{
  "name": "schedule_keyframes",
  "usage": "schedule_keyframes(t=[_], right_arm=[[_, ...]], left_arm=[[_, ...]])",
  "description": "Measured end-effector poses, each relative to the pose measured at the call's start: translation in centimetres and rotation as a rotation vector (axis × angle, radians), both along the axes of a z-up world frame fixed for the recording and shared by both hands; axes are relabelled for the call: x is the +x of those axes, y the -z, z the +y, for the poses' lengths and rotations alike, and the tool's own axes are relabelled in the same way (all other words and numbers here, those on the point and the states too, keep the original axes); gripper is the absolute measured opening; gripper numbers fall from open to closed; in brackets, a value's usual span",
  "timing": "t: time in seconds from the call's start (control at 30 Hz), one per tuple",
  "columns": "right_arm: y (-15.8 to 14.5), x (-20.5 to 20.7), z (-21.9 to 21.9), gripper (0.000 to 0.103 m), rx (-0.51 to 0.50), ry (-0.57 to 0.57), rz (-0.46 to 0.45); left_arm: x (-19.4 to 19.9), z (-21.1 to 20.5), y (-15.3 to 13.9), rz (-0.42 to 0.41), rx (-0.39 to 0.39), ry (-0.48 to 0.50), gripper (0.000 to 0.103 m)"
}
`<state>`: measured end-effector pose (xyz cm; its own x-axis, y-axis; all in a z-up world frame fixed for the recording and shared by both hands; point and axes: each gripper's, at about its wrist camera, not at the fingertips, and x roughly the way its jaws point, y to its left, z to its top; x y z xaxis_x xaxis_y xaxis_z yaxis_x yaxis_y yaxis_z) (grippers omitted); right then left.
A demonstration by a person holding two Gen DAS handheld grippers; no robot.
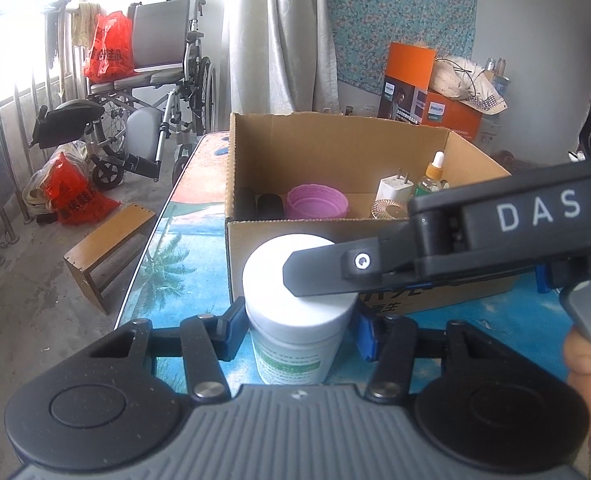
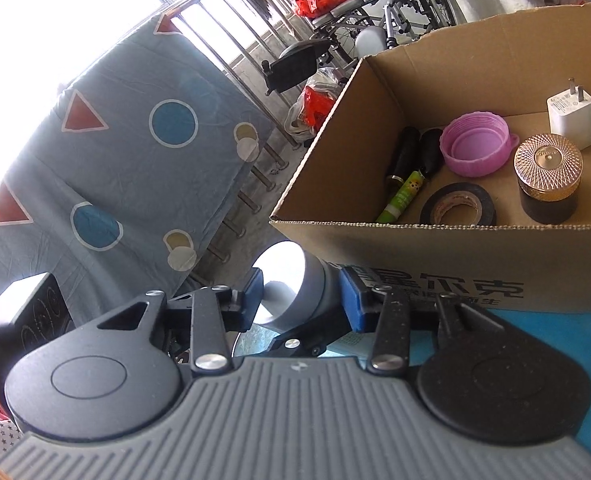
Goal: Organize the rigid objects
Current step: 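Grasp the white pill jar with the right tool, then carry the white jar into the box and open the right tool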
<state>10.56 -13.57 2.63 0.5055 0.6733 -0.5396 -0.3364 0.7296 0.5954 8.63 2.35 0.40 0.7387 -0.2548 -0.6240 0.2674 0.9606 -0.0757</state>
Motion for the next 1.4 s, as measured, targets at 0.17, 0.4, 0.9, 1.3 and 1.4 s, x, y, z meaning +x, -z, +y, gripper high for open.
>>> schedule_keyframes(t=[0.17, 0.4, 0.9, 1.3, 1.4], right_arm=[[-1.0, -1.4, -0.6, 0.041, 0.019, -0.002, -0.024], [-4.8, -3.8, -1.3, 0.041, 0.076, -0.027, -0.122], [-14.6, -4.0, -10.4, 0.043, 0.021, 0.114, -0.377], [-7.4, 1.3, -19.5, 0.043, -0.018, 0.27, -0.169], [-4.9, 2.3, -20.2, 0.043, -0.027, 0.279, -0.125]], left_arm=[[-1.3, -0.4, -1.3, -0.026, 0.025, 0.005, 0.054], [-3.8, -0.8, -5.8, -0.119, 0.074, 0.0, 0.054], [1.0, -9.3, -13.5, -0.239, 0.009, 0.198, 0.054], [9.2, -16.0, -6.1, 0.004, -0.038, 0.329, 0.054], [10.5, -16.5, -4.2, 0.055, -0.048, 0.329, 0.054]])
